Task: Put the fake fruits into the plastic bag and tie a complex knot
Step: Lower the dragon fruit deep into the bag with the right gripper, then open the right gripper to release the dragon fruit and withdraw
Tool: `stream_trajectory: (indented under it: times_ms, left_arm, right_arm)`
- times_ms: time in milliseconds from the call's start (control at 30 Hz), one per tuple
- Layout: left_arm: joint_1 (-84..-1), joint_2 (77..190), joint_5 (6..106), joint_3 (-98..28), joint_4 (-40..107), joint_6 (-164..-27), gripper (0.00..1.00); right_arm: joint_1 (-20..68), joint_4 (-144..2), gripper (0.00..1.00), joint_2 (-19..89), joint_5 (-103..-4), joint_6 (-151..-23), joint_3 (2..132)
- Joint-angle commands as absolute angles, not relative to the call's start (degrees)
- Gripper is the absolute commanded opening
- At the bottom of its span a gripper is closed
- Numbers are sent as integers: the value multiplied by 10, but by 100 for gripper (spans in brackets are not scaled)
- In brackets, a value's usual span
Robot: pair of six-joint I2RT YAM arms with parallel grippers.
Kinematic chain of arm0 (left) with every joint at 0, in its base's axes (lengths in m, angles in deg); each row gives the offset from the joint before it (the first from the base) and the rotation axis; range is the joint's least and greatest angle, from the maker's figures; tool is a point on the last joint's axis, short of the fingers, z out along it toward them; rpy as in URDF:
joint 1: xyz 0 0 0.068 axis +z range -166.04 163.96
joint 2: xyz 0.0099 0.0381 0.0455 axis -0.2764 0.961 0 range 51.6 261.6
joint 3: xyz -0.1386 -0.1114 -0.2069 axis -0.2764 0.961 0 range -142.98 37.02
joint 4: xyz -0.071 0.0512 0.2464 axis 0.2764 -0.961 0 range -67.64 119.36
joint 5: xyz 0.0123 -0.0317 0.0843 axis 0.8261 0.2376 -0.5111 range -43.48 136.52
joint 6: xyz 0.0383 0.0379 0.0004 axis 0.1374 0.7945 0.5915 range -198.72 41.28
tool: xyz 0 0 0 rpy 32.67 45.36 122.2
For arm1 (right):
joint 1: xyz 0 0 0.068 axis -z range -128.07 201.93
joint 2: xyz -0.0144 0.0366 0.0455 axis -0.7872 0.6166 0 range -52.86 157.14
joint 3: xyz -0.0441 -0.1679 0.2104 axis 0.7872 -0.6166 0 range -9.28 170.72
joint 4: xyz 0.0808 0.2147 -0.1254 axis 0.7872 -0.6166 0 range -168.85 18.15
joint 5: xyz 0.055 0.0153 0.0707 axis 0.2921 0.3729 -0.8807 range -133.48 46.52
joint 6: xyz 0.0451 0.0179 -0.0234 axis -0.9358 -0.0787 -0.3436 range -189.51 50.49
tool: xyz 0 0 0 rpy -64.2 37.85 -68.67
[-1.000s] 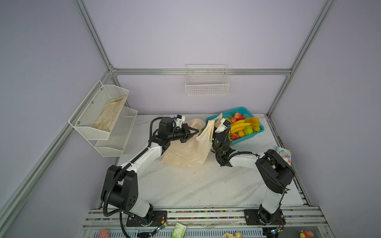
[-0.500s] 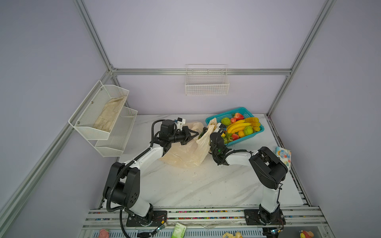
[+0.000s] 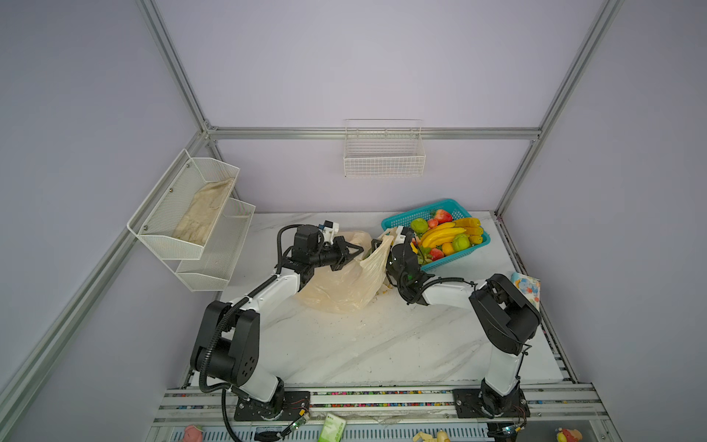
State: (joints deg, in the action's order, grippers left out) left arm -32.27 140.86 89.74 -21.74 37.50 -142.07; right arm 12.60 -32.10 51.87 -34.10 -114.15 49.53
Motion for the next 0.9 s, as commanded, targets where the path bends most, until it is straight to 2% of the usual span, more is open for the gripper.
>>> stream_trajectory:
  times_ms: [0,200,400,867]
  left_arm:
    - [-310,1395,898,-191,395,-1404,0]
    - [-297,1391,895,-188,399,-1399,0]
    - [-291,1390,893,-187,399,-1394,0]
    - [-290,1386,885,-191,378,-1368,0]
  right_arm:
    - [131,-372,32,457,-367,-1064,471]
    - [133,-476,34,376,-354,-993,423]
    - [136,-529,34,334,-336,-978,373]
    - [151,-520,36,455,-430,-1010,380]
